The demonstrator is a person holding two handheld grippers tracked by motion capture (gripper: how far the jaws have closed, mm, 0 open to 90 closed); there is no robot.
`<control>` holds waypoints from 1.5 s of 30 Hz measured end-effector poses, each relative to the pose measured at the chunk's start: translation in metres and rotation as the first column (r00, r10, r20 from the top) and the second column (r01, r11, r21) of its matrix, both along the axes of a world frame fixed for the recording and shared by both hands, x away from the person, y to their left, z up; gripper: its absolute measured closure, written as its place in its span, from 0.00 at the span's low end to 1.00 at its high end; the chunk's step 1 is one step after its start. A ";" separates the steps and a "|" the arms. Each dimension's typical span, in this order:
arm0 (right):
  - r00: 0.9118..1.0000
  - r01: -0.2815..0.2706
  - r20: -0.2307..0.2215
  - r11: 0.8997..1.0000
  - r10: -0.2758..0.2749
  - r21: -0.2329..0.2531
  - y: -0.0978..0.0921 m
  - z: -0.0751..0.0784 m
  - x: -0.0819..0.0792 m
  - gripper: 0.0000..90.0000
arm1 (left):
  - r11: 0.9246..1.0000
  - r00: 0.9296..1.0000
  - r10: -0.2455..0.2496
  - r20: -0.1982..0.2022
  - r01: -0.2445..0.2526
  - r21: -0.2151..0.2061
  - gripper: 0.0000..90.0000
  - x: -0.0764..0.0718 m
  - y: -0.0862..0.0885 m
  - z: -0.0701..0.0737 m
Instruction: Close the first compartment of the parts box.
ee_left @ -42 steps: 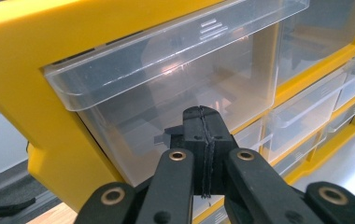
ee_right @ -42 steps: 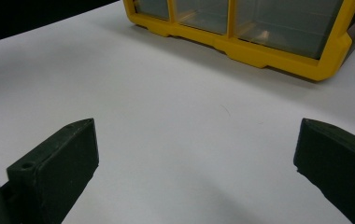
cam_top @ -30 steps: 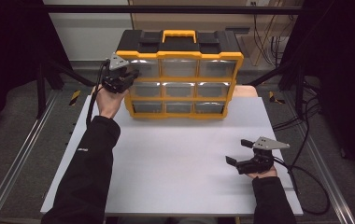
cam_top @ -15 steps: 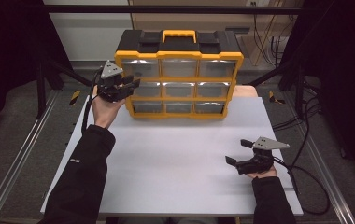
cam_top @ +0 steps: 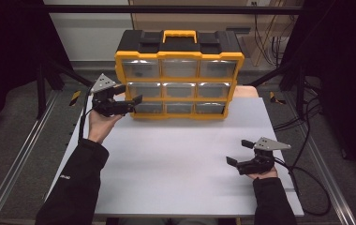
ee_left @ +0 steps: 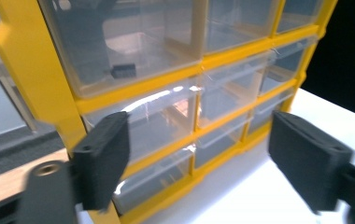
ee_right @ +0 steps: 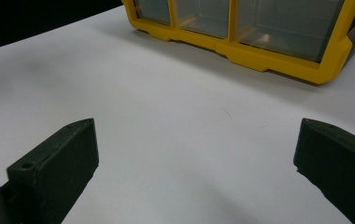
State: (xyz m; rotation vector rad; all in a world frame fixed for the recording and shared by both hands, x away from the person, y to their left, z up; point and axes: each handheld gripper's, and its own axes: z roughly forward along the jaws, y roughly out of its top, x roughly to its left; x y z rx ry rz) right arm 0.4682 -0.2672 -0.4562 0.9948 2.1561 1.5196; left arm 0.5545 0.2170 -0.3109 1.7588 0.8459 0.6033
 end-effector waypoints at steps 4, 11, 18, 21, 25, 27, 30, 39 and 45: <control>1.000 0.001 -0.001 1.000 -0.001 -0.001 0.000 0.000 0.000 0.01 | 1.000 1.000 -0.012 -0.013 0.012 -0.008 0.08 -0.006 0.001 -0.007; 1.000 -0.001 0.000 1.000 0.001 0.002 0.000 0.000 0.000 0.01 | 0.999 0.999 -0.039 -0.022 0.038 -0.029 0.03 -0.018 0.004 -0.019; 1.000 -0.001 -0.001 1.000 0.001 0.003 0.001 0.000 0.000 0.01 | 0.997 0.998 -0.068 -0.011 0.067 -0.040 0.03 -0.032 0.008 -0.034; 1.000 -0.001 -0.002 1.000 0.001 0.003 0.001 0.000 0.000 0.01 | 0.996 0.996 -0.082 -0.017 0.081 -0.047 0.03 -0.037 0.011 -0.043; 1.000 0.000 0.001 1.000 0.000 0.003 0.001 0.000 0.000 0.01 | 0.994 0.995 -0.093 -0.025 0.092 -0.053 0.03 -0.043 0.014 -0.055; 1.000 0.001 0.001 1.000 -0.001 0.005 0.001 0.000 0.000 0.01 | 0.994 0.995 -0.096 -0.033 0.094 -0.050 0.03 -0.046 0.016 -0.061; 1.000 -0.001 -0.004 1.000 0.001 0.000 0.001 -0.001 0.000 0.01 | 0.994 0.994 -0.098 -0.044 0.096 -0.049 0.03 -0.049 0.018 -0.069; 1.000 0.000 -0.006 1.000 0.000 -0.003 0.002 -0.001 0.000 0.01 | 0.991 0.989 -0.123 -0.077 0.119 -0.059 0.03 -0.061 0.026 -0.095; 1.000 0.001 -0.009 1.000 -0.001 -0.008 0.003 -0.002 0.001 0.00 | 0.993 0.990 -0.118 -0.078 0.116 -0.037 0.03 -0.071 0.033 -0.109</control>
